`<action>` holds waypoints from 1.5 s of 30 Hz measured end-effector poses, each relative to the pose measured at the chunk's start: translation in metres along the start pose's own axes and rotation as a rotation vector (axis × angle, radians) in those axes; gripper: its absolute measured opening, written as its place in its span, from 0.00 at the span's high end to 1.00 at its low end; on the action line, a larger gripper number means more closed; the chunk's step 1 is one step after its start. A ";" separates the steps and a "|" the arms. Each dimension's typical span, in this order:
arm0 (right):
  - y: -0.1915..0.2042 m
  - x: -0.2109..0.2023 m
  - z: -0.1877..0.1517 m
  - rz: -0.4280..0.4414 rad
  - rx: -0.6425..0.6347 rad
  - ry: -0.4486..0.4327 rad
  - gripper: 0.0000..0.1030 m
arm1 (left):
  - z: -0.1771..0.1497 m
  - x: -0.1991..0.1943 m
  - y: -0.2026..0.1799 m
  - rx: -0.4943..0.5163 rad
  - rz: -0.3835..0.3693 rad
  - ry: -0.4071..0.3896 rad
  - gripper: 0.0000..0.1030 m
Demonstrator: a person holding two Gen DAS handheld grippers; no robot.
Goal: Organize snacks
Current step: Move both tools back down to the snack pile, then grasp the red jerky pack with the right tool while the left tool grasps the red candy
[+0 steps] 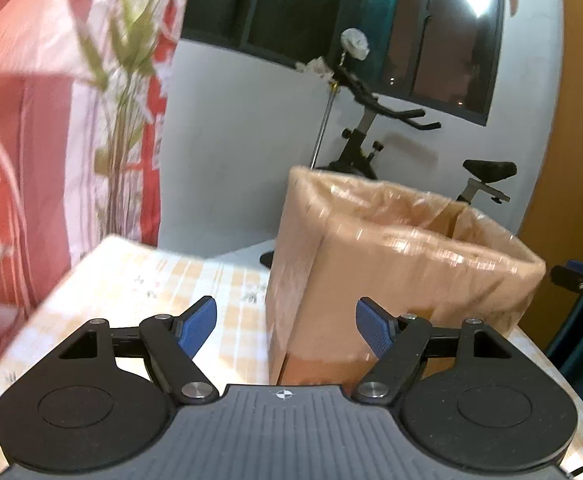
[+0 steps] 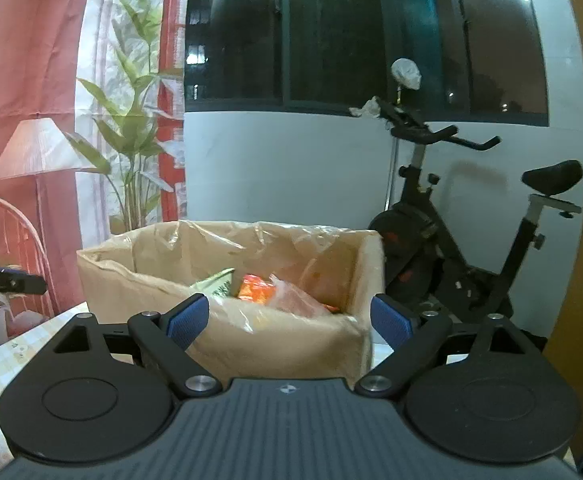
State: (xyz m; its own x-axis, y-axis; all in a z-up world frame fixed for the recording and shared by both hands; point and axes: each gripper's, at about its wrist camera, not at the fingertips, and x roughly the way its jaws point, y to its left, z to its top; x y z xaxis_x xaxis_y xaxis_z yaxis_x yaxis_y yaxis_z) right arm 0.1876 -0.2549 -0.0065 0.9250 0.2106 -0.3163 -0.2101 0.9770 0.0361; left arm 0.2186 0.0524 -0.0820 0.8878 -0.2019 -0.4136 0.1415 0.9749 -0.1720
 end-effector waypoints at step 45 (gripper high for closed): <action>0.015 0.053 -0.153 -0.048 -0.011 0.406 0.41 | -0.102 0.017 0.019 -0.060 0.111 0.202 0.24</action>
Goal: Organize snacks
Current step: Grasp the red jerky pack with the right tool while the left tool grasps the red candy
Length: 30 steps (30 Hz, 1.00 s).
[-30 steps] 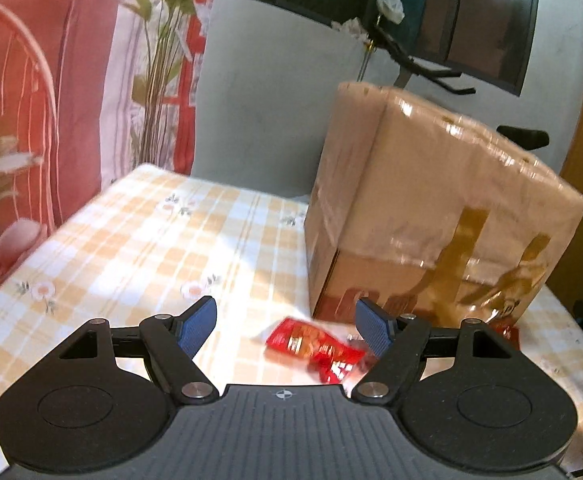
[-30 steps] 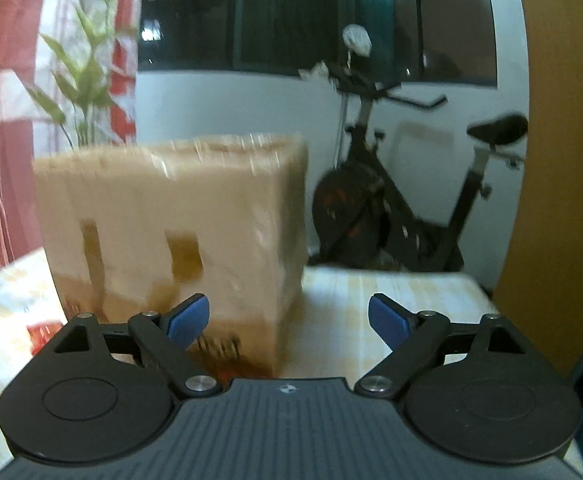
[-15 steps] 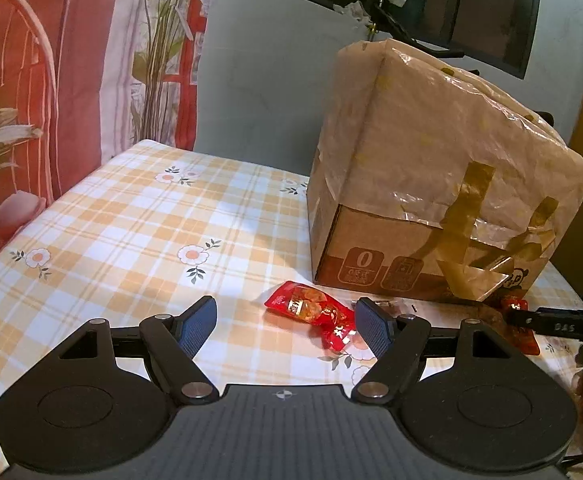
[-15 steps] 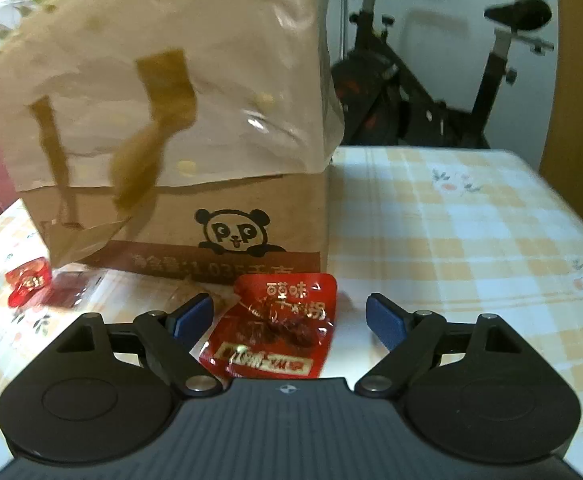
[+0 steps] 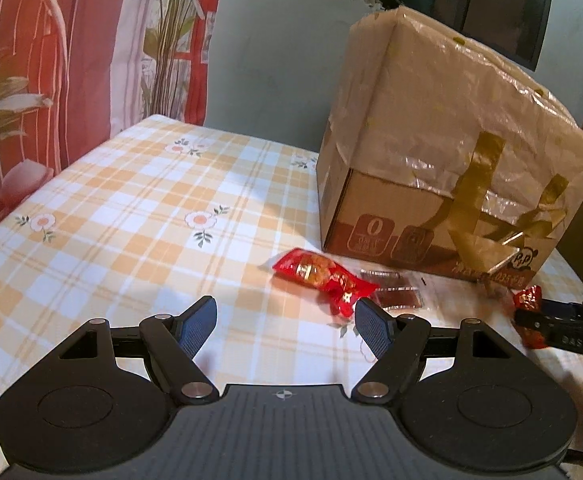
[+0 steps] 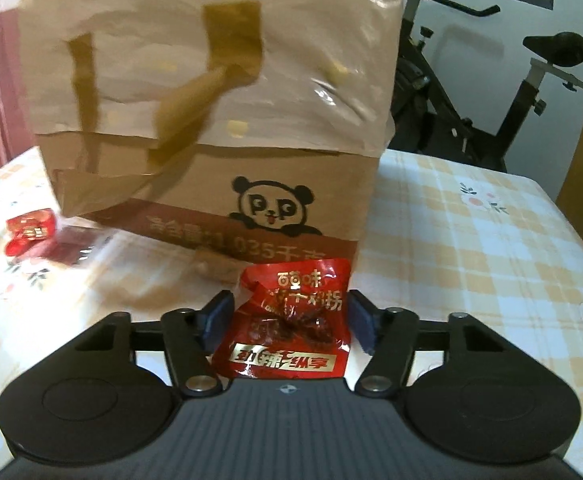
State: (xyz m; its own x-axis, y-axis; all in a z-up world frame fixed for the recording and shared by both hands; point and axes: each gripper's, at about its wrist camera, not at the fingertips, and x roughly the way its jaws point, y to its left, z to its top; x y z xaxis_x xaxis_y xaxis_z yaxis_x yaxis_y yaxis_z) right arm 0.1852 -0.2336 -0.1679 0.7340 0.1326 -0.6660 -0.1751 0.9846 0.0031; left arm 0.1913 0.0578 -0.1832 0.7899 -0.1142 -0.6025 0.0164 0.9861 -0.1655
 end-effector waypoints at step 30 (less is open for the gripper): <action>-0.014 -0.021 -0.017 0.061 0.109 -0.056 0.46 | 0.017 0.078 -0.046 -0.025 0.103 0.047 0.44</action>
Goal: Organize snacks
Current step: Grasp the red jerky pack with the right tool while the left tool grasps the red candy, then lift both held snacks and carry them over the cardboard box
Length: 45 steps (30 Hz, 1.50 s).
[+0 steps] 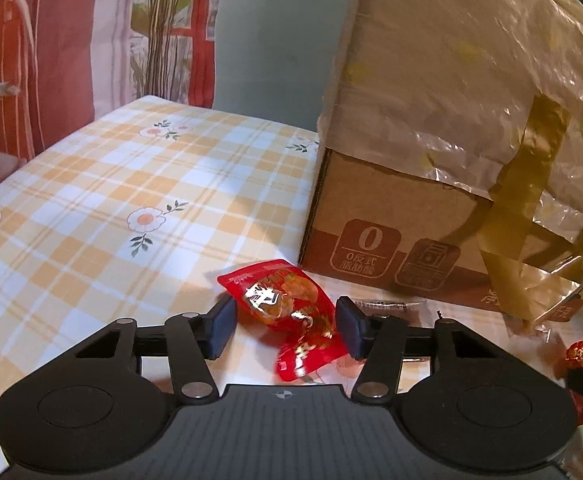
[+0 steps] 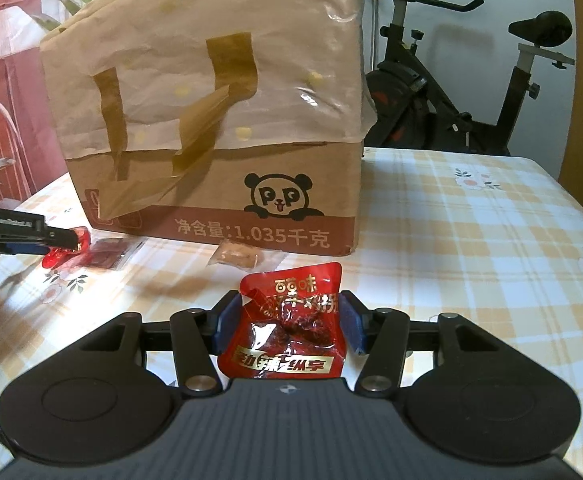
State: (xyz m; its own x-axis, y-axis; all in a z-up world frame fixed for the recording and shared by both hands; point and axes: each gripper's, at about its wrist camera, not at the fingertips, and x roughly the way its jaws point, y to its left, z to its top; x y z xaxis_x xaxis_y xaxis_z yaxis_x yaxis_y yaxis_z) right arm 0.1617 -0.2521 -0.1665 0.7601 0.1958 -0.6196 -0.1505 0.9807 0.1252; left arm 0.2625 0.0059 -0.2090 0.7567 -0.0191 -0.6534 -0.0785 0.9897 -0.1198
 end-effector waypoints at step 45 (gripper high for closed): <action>0.017 -0.061 0.013 -0.036 -0.030 -0.261 0.46 | -0.005 -0.118 -0.014 0.155 -0.290 -0.254 0.80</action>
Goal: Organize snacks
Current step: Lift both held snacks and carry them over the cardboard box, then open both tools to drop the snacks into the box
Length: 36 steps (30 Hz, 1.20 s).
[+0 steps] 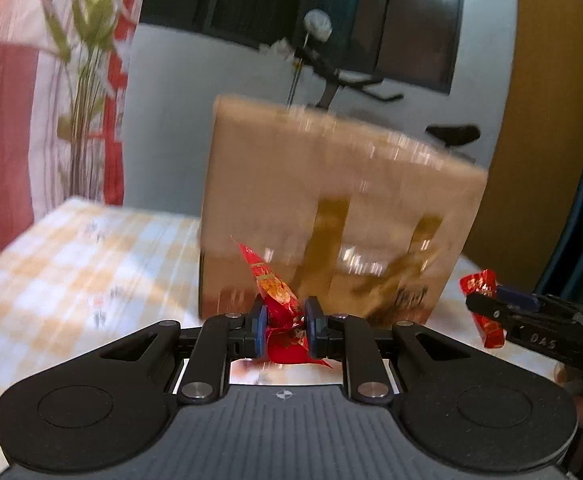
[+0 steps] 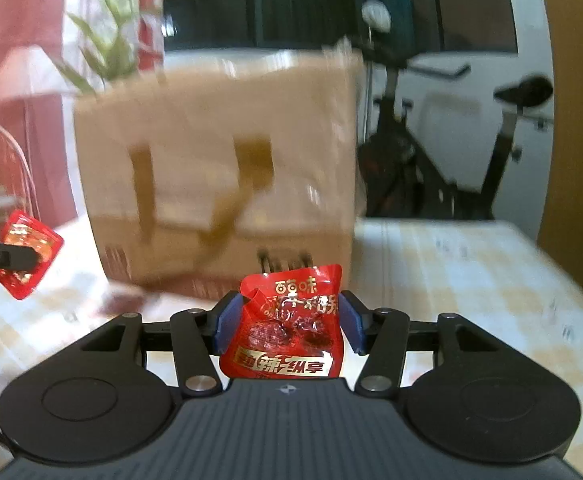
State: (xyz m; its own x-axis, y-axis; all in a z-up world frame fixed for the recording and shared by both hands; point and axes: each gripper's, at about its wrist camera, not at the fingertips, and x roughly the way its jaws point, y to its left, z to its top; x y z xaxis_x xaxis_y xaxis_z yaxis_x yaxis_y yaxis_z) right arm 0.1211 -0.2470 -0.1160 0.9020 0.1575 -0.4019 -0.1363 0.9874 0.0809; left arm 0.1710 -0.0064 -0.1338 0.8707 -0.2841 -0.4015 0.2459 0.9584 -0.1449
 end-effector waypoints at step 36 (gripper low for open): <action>0.019 0.099 0.165 0.113 0.102 -0.054 0.32 | 0.155 0.088 -0.006 0.124 0.115 -0.018 0.34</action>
State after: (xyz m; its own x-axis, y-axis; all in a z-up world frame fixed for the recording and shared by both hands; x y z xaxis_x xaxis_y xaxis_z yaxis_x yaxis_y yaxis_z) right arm 0.2749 -0.2156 -0.0041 0.9044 0.2634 -0.3357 -0.1982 0.9560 0.2162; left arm 0.3128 -0.0329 -0.0279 0.9033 -0.1732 -0.3924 0.1944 0.9808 0.0144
